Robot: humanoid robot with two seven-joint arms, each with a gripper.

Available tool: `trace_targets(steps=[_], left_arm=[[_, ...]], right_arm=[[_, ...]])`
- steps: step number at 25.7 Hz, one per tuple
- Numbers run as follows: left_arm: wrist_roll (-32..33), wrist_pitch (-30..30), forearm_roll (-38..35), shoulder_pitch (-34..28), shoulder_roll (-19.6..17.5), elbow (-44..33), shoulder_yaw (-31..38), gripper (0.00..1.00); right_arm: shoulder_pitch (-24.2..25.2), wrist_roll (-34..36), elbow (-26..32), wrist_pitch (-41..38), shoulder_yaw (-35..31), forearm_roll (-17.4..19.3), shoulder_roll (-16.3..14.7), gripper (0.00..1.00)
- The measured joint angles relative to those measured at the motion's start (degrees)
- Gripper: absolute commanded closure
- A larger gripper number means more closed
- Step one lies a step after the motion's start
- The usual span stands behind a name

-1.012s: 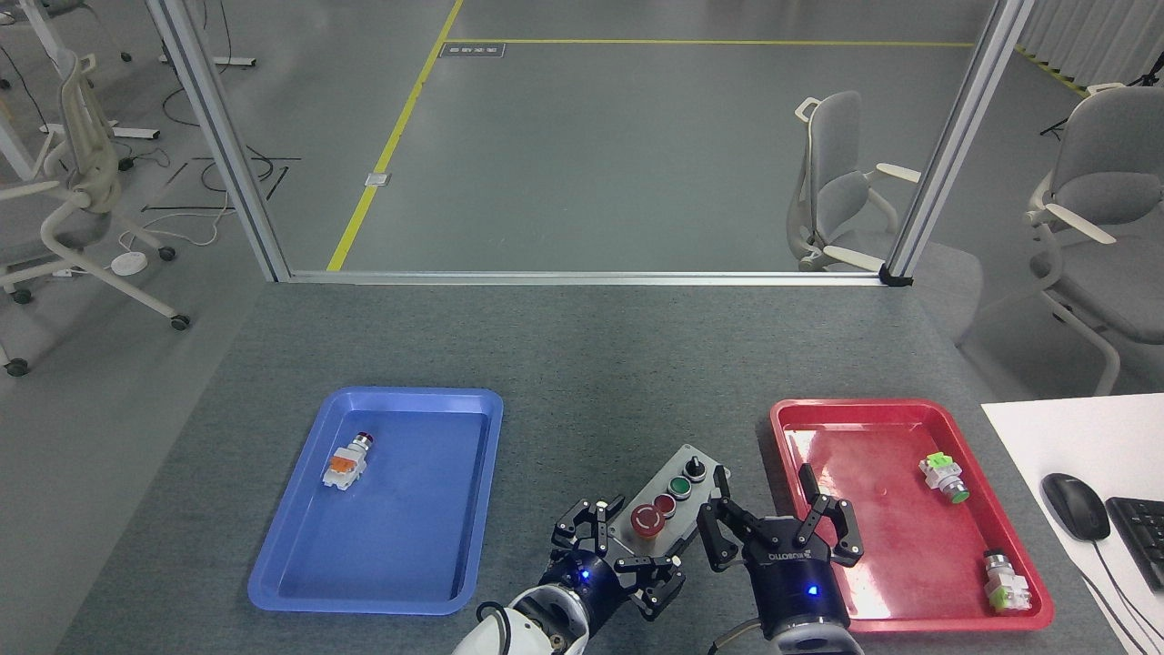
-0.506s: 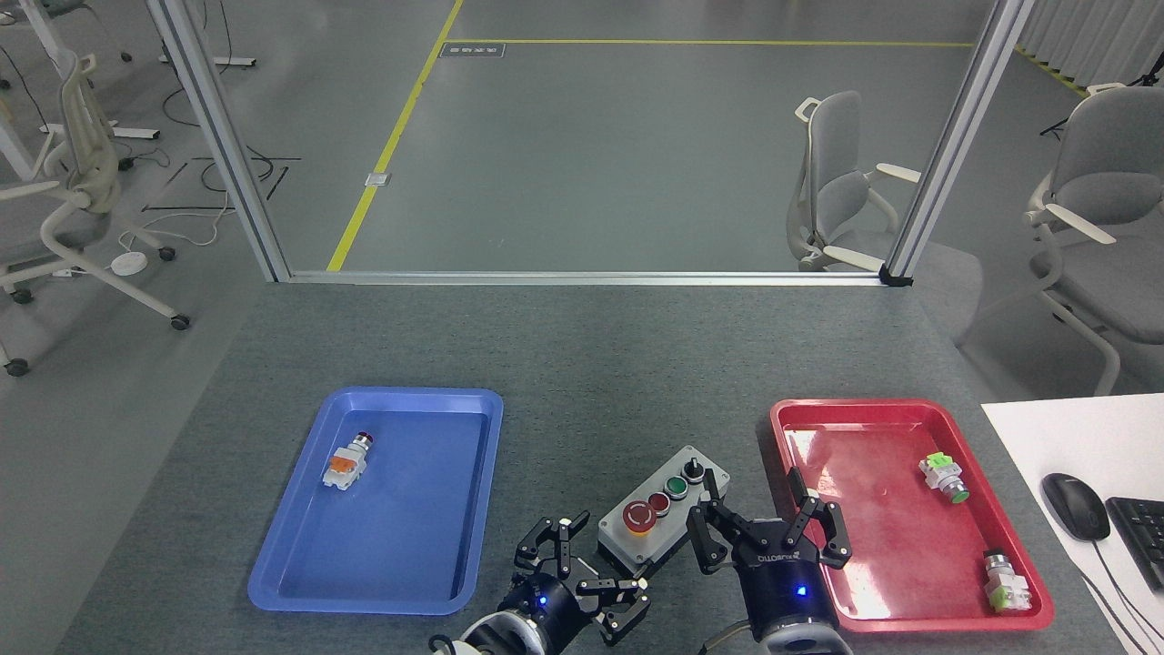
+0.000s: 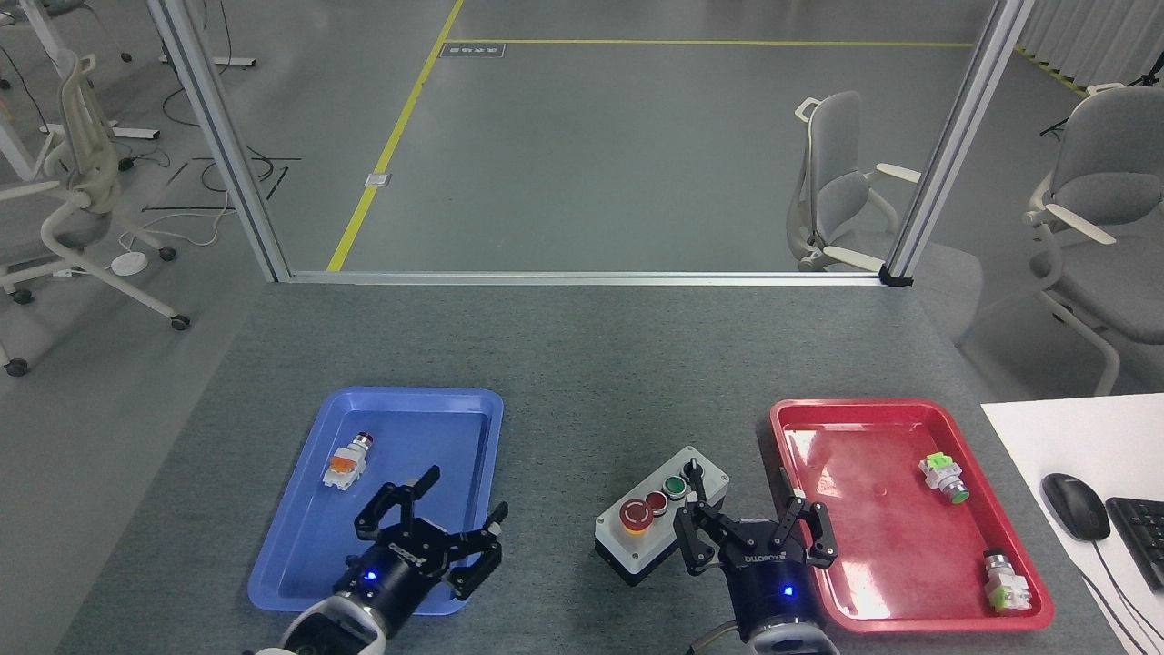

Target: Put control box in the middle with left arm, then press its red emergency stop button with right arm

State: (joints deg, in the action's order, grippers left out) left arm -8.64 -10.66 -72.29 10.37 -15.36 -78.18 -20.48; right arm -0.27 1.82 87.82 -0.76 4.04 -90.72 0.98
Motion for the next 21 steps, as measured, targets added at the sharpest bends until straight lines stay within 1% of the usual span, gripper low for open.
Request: trace_targets(steps=[3, 5, 8, 9, 11, 12, 14, 16, 17, 19, 20, 21], left_arm=[[0.0, -1.1, 0.3, 0.0, -0.3, -0.9, 9.3, 0.01], [-0.1, -1.2, 0.5, 0.3, -0.1, -0.9, 15.3, 0.01], [-0.2, -1.0, 0.5, 1.0, 0.3, 0.2, 22.0, 0.01], [-0.4, -0.6, 0.5, 1.2, 0.4, 0.6, 23.5, 0.01], [-0.6, 0.1, 0.6, 1.4, 0.7, 1.6, 25.7, 0.01], [-0.7, 0.8, 0.6, 1.5, 0.8, 2.0, 26.2, 0.01], [-0.9, 2.3, 0.9, 1.7, 1.2, 3.2, 26.9, 0.01], [-1.0, 4.2, 1.7, 2.6, 1.7, 4.7, 27.3, 0.01], [-1.0, 4.9, 2.3, 3.1, 2.0, 5.3, 27.4, 0.01], [-1.1, 6.7, 3.4, 3.8, 2.8, 5.9, 27.5, 0.01], [-1.1, 7.2, 3.8, 4.1, 3.4, 6.0, 27.5, 0.01], [-1.1, 7.8, 4.1, 4.2, 4.1, 6.0, 27.5, 0.01]], right_arm=[[0.0, -0.1, -0.1, -0.3, 0.4, 0.0, 0.1, 0.07], [0.0, -0.6, -0.1, -0.5, 0.7, 0.0, 0.1, 0.12], [0.0, -2.4, -0.1, -0.8, 1.2, -0.1, 0.2, 0.2], [-0.1, -2.9, -0.1, -0.9, 1.5, -0.1, 0.3, 0.25], [-0.1, -3.4, -0.3, -0.9, 1.9, -0.1, 0.4, 0.4], [-0.1, -3.6, -0.4, -1.1, 2.1, -0.1, 0.4, 0.49], [-0.2, -3.7, -0.6, -1.9, 2.6, -0.1, 0.5, 0.62], [-0.2, -3.9, -0.9, -2.5, 3.0, -0.2, 0.6, 0.79], [-0.3, -3.9, -1.1, -2.7, 3.3, -0.2, 0.8, 0.86], [-0.5, -4.4, -1.8, -3.0, 3.8, -0.5, 1.0, 0.96], [-0.5, -4.9, -2.1, -3.1, 4.1, -0.7, 1.1, 0.99], [-0.6, -5.2, -2.4, -3.2, 4.3, -0.9, 1.2, 1.0]])
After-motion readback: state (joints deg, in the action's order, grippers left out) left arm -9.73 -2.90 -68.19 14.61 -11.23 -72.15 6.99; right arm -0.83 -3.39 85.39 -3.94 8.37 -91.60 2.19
